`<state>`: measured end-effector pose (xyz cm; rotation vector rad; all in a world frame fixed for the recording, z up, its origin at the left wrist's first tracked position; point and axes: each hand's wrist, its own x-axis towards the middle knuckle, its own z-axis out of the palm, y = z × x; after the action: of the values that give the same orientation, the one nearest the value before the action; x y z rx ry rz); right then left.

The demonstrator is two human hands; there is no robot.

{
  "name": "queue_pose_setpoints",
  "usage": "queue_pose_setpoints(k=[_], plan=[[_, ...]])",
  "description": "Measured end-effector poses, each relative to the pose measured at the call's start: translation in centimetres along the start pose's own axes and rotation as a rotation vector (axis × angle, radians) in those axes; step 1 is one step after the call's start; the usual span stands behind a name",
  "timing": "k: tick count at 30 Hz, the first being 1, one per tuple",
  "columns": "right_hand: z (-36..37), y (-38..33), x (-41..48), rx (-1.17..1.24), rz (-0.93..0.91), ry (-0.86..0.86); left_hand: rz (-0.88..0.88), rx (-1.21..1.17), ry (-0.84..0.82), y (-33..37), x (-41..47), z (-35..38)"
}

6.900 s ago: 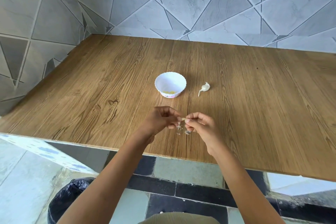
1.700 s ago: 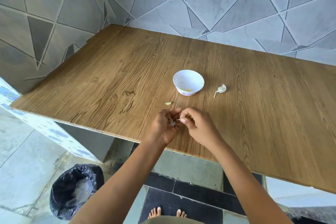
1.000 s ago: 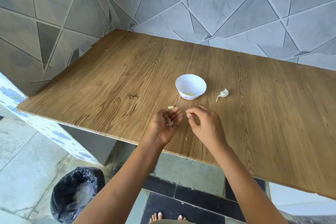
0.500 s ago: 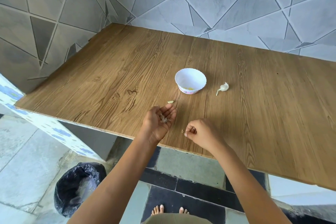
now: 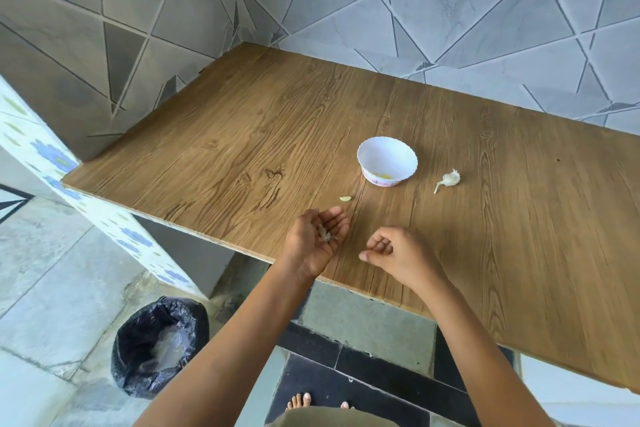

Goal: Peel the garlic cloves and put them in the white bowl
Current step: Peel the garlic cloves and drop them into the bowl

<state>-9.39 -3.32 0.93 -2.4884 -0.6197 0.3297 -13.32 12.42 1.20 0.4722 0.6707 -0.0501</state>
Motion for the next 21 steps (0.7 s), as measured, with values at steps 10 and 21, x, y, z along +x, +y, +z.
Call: queue_pose_setpoints(k=[10,21], plan=[[1.0,-0.6,0.3,0.083,-0.024,0.022,-0.004,0.034,0.008,0.0,0.2,0.0],[-0.6,-3.0,1.0,0.359,-0.240,0.135,-0.005,0.082,-0.005,-0.5,0.2,1.6]])
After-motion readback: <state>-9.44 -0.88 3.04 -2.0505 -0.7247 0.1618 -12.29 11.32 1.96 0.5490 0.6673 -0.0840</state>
